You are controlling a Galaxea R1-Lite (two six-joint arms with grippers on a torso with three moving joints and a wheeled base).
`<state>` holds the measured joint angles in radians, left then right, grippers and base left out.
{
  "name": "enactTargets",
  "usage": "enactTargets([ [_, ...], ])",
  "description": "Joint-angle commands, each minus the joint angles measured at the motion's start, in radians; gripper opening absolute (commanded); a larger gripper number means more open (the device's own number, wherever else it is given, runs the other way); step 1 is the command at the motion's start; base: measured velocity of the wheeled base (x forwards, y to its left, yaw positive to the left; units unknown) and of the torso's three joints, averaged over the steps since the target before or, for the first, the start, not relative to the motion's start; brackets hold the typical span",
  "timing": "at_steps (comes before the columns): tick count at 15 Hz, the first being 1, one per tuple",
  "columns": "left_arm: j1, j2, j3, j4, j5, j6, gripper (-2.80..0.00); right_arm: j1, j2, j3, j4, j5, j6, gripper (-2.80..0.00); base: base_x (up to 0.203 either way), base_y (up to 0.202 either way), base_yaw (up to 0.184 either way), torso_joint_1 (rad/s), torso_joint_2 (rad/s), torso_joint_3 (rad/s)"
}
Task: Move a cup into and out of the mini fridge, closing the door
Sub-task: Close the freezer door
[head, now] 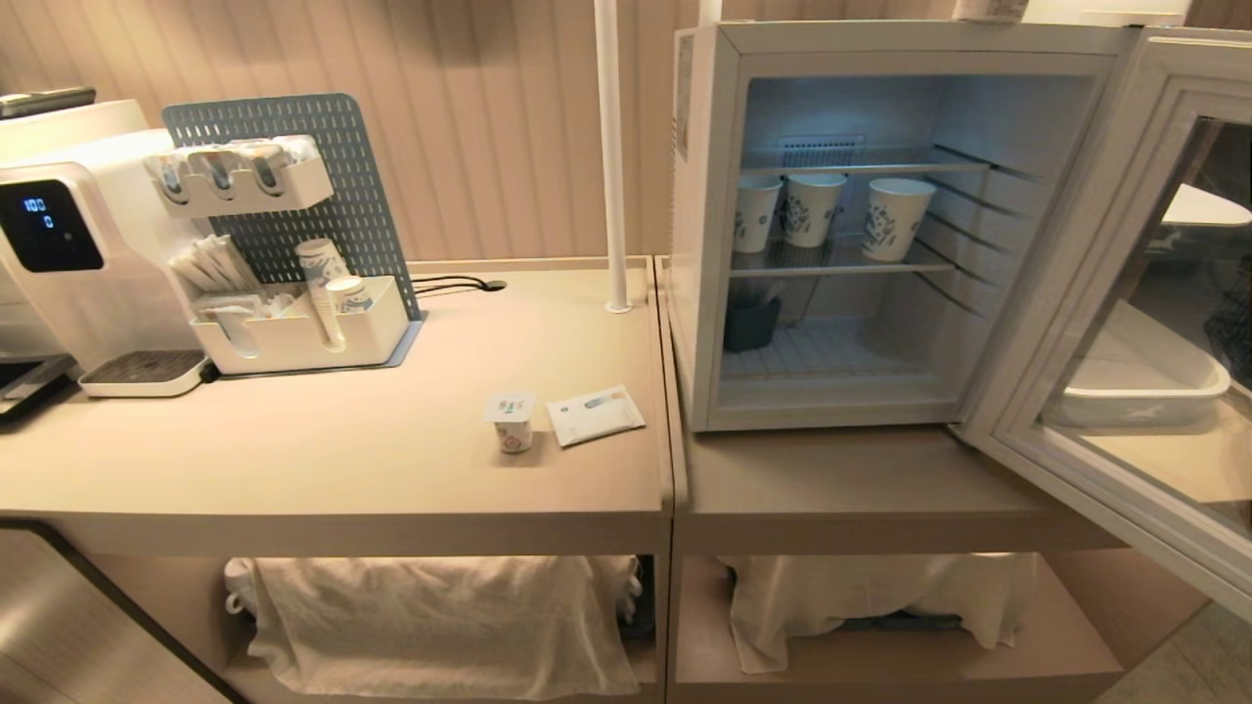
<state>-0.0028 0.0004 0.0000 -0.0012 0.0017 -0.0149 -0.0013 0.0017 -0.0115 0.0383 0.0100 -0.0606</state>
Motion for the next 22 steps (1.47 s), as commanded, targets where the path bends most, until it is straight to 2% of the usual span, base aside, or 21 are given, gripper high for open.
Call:
enactTargets([
  [1, 0.0, 0.0, 0.002, 0.0, 0.0, 0.0, -2.8, 0.0, 0.001, 0.0, 0.0, 0.001, -0.001, -2.8, 0.0, -0.191, 0.0, -0.001, 0.01, 0.003],
  [22, 0.0, -0.002, 0.002, 0.0, 0.0, 0.0, -2.8, 0.0, 0.0, 0.0, 0.0, -0.001, 0.003, -2.8, 0.0, -0.191, 0.002, 0.003, 0.0, 0.003],
])
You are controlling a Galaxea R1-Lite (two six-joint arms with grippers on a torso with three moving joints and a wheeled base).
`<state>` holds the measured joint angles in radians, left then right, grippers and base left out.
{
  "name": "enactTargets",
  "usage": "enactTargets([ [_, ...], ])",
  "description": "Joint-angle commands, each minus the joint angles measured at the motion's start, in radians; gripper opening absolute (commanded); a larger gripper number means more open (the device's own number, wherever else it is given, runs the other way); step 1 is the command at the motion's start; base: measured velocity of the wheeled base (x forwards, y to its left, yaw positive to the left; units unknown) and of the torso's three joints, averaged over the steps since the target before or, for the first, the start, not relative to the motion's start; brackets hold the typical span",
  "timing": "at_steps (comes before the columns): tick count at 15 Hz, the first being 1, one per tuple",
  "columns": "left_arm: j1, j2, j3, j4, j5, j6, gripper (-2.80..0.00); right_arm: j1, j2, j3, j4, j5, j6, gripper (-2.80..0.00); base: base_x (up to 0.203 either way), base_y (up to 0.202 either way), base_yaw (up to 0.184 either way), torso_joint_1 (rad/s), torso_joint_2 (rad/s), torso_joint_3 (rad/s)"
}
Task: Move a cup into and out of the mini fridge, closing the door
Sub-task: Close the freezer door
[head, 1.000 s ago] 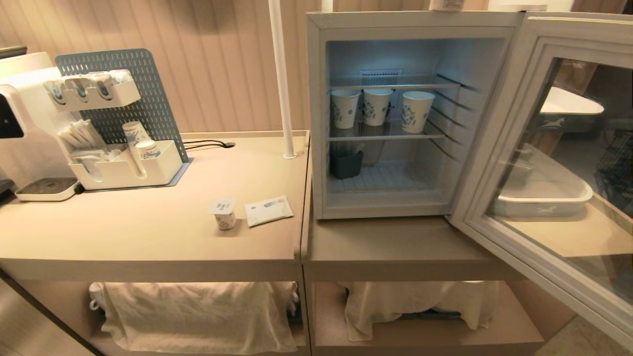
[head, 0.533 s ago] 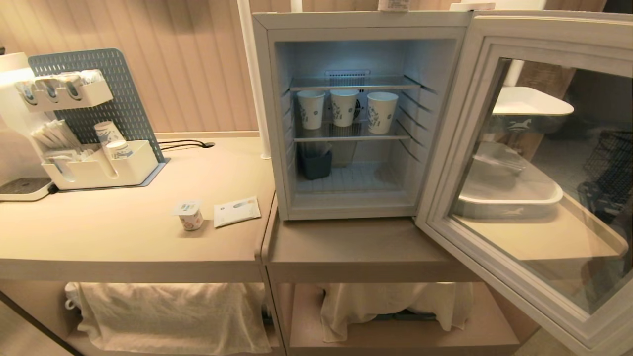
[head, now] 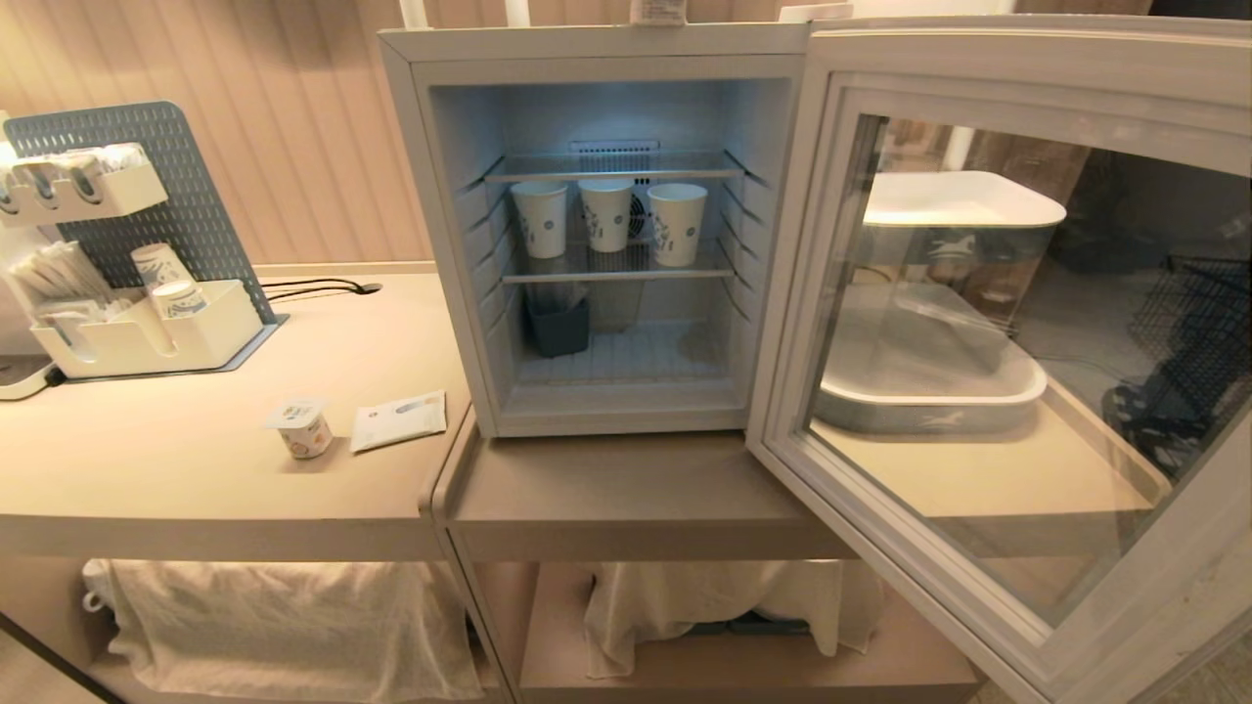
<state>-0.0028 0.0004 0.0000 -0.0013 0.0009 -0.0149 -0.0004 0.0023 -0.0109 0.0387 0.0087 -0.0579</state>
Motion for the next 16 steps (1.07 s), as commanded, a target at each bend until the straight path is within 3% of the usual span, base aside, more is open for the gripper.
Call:
enactTargets([
  [1, 0.0, 0.0, 0.002, 0.0, 0.001, 0.0, -2.8, -0.001, 0.0, -0.016, 0.014, -0.008, 0.021, -2.8, 0.0, -0.064, -0.009, 0.002, 0.01, -0.003],
  [4, 0.0, -0.002, 0.002, 0.0, 0.001, 0.0, -2.8, 0.001, 0.083, -0.208, 0.104, -0.017, 0.204, -2.8, 0.0, 0.0, 0.0, 0.0, 0.0, 0.0],
  [6, 0.0, 0.0, 0.002, 0.0, 0.002, -0.002, -2.8, 0.017, 0.291, -0.328, 0.149, -0.044, 0.344, -2.8, 0.0, 0.0, 0.0, 0.0, 0.0, 0.0],
  [8, 0.0, 0.0, 0.002, 0.0, 0.002, -0.002, -2.8, 0.021, 0.589, -0.413, 0.11, -0.064, 0.456, -2.8, 0.0, 0.0, 0.0, 0.0, 0.0, 0.0],
  [10, 0.0, 0.0, 0.002, 0.0, 0.001, -0.001, -2.8, -0.058, 0.872, -0.482, -0.02, -0.053, 0.557, -2.8, 0.0, 0.0, 0.0, 0.0, 0.0, 0.0],
  [11, 0.0, 0.0, 0.002, 0.0, 0.001, 0.0, -2.8, -0.144, 0.978, -0.511, -0.079, -0.008, 0.595, -2.8, 0.0, 0.0, 0.0, 0.0, 0.0, 0.0],
  [12, 0.0, 0.0, 0.002, 0.0, 0.001, -0.001, -2.8, -0.275, 1.061, -0.539, -0.132, 0.078, 0.627, -2.8, 0.0, 0.0, 0.0, 0.0, 0.0, 0.0],
  [13, 0.0, -0.002, 0.002, 0.0, 0.001, -0.001, -2.8, -0.416, 1.127, -0.562, -0.182, 0.216, 0.653, -2.8, 0.0, 0.0, 0.0, 0.0, 0.0, 0.0],
  [15, 0.0, -0.001, 0.002, 0.0, 0.001, 0.0, -2.8, -0.603, 1.23, -0.587, -0.279, 0.611, 0.689, -2.8, 0.0, 0.0, 0.0, 0.0, 0.0, 0.0],
  [16, 0.0, -0.001, 0.002, 0.0, 0.001, 0.0, -2.8, -0.647, 1.255, -0.585, -0.315, 0.778, 0.7, -2.8, 0.0, 0.0, 0.0, 0.0, 0.0, 0.0],
])
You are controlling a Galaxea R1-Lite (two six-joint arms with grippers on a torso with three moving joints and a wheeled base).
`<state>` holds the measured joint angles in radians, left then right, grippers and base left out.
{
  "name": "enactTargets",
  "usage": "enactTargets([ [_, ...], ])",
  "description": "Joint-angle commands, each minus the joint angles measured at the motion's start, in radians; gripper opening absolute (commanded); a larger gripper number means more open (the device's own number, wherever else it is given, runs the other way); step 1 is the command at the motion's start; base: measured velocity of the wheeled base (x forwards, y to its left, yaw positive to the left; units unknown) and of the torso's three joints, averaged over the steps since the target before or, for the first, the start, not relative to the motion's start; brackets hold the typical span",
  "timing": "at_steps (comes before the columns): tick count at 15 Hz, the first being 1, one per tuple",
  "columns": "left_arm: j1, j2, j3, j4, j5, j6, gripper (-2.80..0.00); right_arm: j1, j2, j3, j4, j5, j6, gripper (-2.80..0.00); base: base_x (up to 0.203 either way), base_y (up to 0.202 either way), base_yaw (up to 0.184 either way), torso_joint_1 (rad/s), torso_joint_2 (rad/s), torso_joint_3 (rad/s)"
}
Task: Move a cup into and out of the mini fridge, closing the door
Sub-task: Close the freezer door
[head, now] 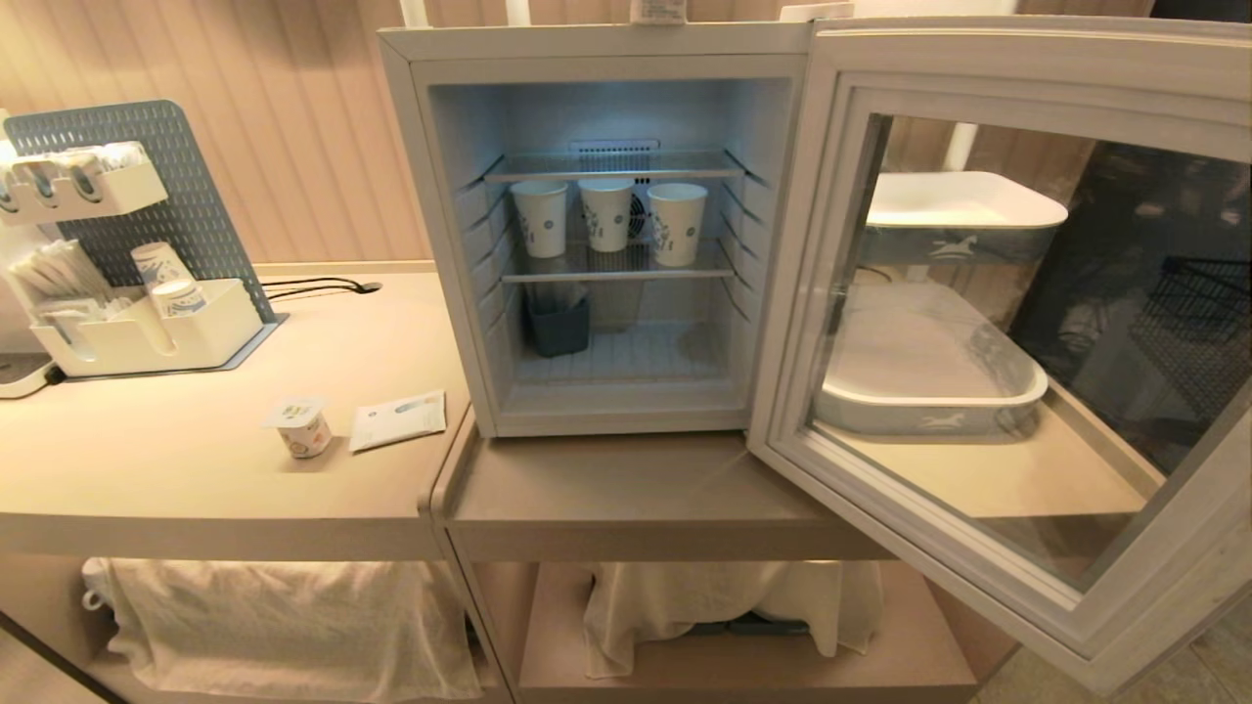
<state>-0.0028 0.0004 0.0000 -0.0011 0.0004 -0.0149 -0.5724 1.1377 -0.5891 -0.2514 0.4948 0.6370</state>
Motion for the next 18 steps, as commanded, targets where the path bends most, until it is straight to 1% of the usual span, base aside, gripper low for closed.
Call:
enactTargets([
  [1, 0.0, -0.002, 0.002, 0.0, 0.003, 0.0, -2.8, -0.099, 0.134, 0.006, -0.052, 0.422, 0.008, -2.8, 0.0, 0.0, 0.0, 0.0, 0.0, 0.0],
  [3, 0.0, 0.0, 0.002, 0.0, 0.001, 0.0, -2.8, -0.112, 0.132, 0.046, -0.076, 0.637, 0.009, -2.8, 0.0, 0.0, 0.0, 0.0, 0.0, 0.0],
  [5, 0.0, 0.0, 0.002, 0.0, 0.001, 0.0, -2.8, -0.094, 0.132, 0.062, -0.081, 0.798, 0.01, -2.8, 0.0, 0.0, 0.0, 0.0, 0.0, 0.0],
  [6, 0.0, -0.002, 0.002, 0.0, 0.001, 0.0, -2.8, -0.068, 0.143, 0.058, -0.081, 0.819, 0.012, -2.8, 0.0, 0.0, 0.0, 0.0, 0.0, 0.0],
  [8, 0.0, 0.0, 0.002, 0.0, 0.001, 0.0, -2.8, 0.016, 0.151, 0.06, -0.069, 0.812, 0.021, -2.8, 0.0, 0.0, 0.0, 0.0, 0.0, 0.0],
  [9, 0.0, 0.0, 0.002, 0.0, 0.002, 0.0, -2.8, 0.066, 0.151, 0.064, -0.059, 0.796, 0.026, -2.8, 0.0, 0.0, 0.0, 0.0, 0.0, 0.0],
  [11, 0.0, 0.0, 0.002, 0.0, 0.001, 0.0, -2.8, 0.198, 0.15, 0.066, -0.046, 0.718, 0.064, -2.8, 0.0, 0.0, 0.0, 0.0, 0.0, 0.0],
  [12, 0.0, 0.0, 0.002, 0.0, 0.001, 0.0, -2.8, 0.285, 0.152, 0.062, -0.046, 0.66, 0.087, -2.8, 0.0, 0.0, 0.0, 0.0, 0.0, 0.0],
  [14, 0.0, -0.001, 0.002, 0.0, 0.001, 0.0, -2.8, 0.477, 0.161, 0.044, -0.054, 0.514, 0.12, -2.8, 0.0, 0.0, 0.0, 0.0, 0.0, 0.0],
  [16, 0.0, 0.0, 0.002, 0.0, 0.001, 0.0, -2.8, 0.707, 0.2, -0.001, -0.091, 0.318, 0.156, -2.8, 0.0, 0.0, 0.0, 0.0, 0.0, 0.0],
  [18, 0.0, 0.0, 0.002, 0.0, 0.001, -0.002, -2.8, 0.915, 0.291, -0.101, -0.137, 0.106, 0.177, -2.8, 0.0, 0.0, 0.0, 0.0, 0.0, 0.0],
])
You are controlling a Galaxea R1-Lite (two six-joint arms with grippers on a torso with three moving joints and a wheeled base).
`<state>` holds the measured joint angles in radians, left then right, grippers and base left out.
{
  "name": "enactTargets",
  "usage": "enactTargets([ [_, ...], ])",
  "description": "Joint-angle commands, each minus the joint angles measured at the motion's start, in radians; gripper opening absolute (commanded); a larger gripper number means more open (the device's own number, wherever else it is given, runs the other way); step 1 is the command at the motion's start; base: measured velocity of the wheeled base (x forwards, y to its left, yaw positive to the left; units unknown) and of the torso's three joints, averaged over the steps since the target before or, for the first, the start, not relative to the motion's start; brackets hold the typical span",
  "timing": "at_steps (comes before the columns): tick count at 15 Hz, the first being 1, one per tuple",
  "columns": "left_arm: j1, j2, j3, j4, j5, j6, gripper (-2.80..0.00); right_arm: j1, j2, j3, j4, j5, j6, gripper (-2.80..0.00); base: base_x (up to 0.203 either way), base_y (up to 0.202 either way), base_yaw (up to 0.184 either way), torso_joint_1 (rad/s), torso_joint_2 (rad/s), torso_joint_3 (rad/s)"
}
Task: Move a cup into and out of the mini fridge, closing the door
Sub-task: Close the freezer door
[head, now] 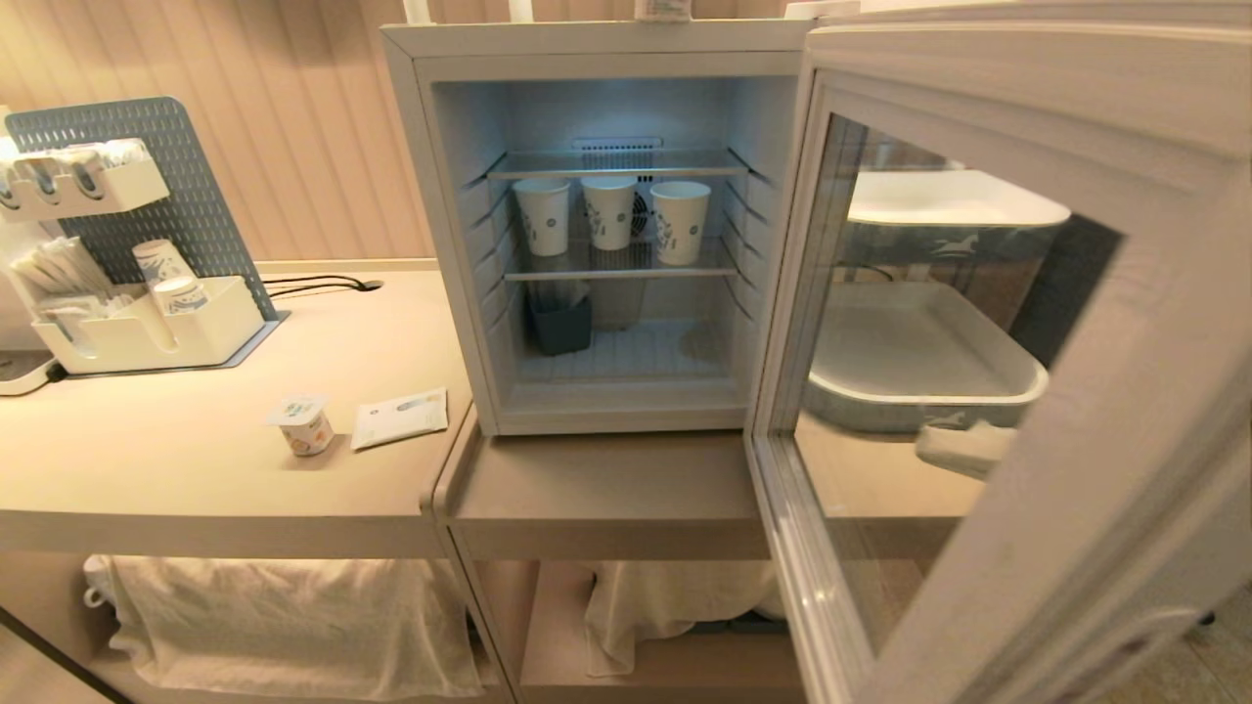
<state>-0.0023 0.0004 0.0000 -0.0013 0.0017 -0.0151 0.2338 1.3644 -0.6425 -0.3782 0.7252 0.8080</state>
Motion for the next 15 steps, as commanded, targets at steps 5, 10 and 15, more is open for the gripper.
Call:
enactTargets([
  [5, -0.001, -0.001, 0.002, 0.0, 0.0, -0.002, -2.8, 0.357, 0.343, -0.495, 0.006, -0.462, -0.019, -2.8, 0.0, 0.0, 0.0, 0.0, 0.0, 0.0],
  [10, -0.001, 0.0, 0.002, 0.0, 0.001, 0.0, -2.8, 0.47, 0.464, -0.72, 0.14, -0.645, -0.139, -2.8, 0.0, 0.0, 0.0, 0.0, 0.0, 0.0],
  [15, -0.001, 0.0, 0.002, 0.0, 0.0, 0.0, -2.8, 0.468, 0.403, -0.708, 0.186, -0.717, -0.163, -2.8, 0.0, 0.0, 0.0, 0.0, 0.0, 0.0],
])
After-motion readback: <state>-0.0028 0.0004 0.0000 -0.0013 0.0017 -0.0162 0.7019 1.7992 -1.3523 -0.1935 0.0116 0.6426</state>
